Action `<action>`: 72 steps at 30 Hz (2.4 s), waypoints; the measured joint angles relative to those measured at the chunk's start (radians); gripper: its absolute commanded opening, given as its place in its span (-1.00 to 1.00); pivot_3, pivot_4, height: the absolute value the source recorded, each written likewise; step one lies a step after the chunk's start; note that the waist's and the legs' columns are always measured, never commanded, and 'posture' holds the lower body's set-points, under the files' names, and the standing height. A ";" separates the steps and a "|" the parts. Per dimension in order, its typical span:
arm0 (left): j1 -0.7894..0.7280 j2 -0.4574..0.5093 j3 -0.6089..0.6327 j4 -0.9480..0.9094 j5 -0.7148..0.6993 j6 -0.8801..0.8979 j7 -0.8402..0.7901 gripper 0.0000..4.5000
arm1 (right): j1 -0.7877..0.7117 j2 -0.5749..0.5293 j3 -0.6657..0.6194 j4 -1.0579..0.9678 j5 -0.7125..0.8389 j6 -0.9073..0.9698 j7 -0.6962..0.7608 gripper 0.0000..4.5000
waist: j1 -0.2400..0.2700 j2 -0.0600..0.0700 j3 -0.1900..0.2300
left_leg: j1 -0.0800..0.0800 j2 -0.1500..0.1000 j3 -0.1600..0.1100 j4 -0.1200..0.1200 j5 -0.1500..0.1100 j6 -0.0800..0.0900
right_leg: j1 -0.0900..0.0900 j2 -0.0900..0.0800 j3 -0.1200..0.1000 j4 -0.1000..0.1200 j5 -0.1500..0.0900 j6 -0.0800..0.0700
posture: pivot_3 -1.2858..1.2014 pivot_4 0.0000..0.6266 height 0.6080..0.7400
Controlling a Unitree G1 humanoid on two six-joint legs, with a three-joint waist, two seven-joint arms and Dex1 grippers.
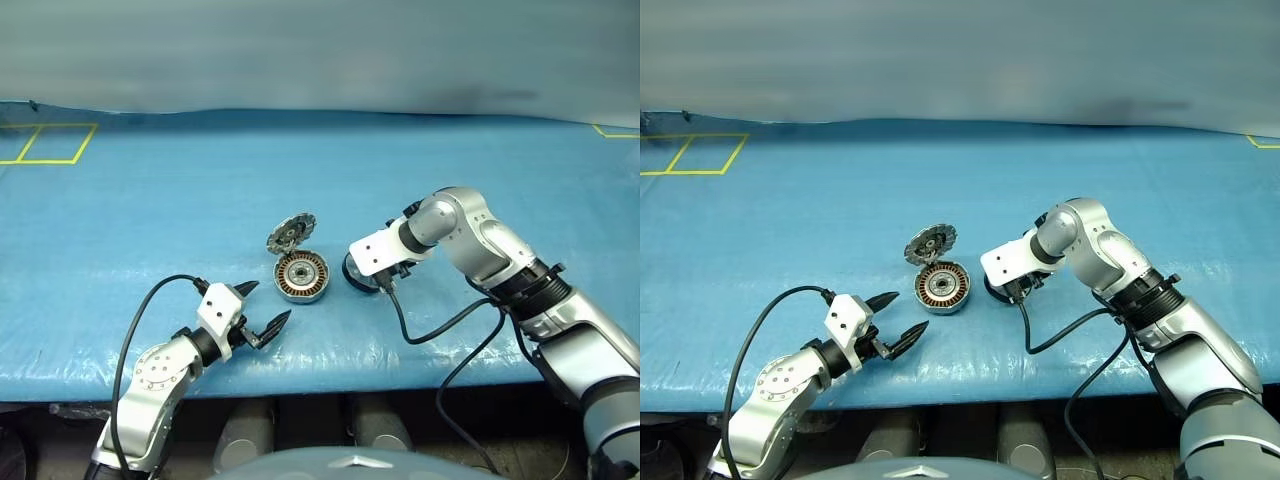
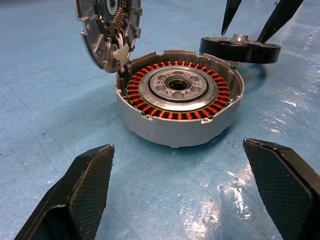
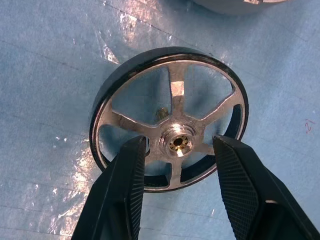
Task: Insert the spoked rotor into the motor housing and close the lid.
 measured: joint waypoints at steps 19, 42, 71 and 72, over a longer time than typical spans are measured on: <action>0.004 -0.006 0.000 0.000 0.001 -0.006 0.001 1.00 | -0.015 0.030 -0.001 0.060 -0.009 -0.016 0.018 -0.34 | 0.000 0.000 0.000 | 0.000 0.000 0.000 0.001 0.000 0.000 | 0.000 0.000 0.000 0.000 0.000 0.000 | 0.03 -0.52 1.00; -0.008 -0.003 -0.003 0.000 0.002 -0.006 -0.015 1.00 | 0.074 -0.016 -0.074 -0.373 0.020 0.246 0.026 -0.34 | 0.000 0.000 0.000 | 0.000 0.000 0.000 0.000 0.000 0.000 | 0.000 0.000 0.000 0.000 0.000 0.000 | 0.03 -0.52 1.00; 0.017 0.003 -0.001 0.000 0.008 -0.025 -0.018 1.00 | 0.001 0.179 -0.042 -0.298 0.110 0.329 -0.103 -0.34 | 0.000 0.000 0.000 | 0.000 0.000 -0.001 0.000 0.000 0.000 | -0.001 0.000 0.000 0.000 0.000 0.000 | 0.03 -0.52 1.00; 0.017 0.003 -0.001 0.000 0.008 -0.025 -0.017 1.00 | 0.001 0.181 -0.040 -0.294 0.112 0.329 -0.104 -0.34 | 0.000 0.000 0.000 | 0.000 0.000 -0.001 0.000 0.000 0.000 | -0.001 0.000 0.000 0.000 0.000 0.000 | 0.03 -0.52 1.00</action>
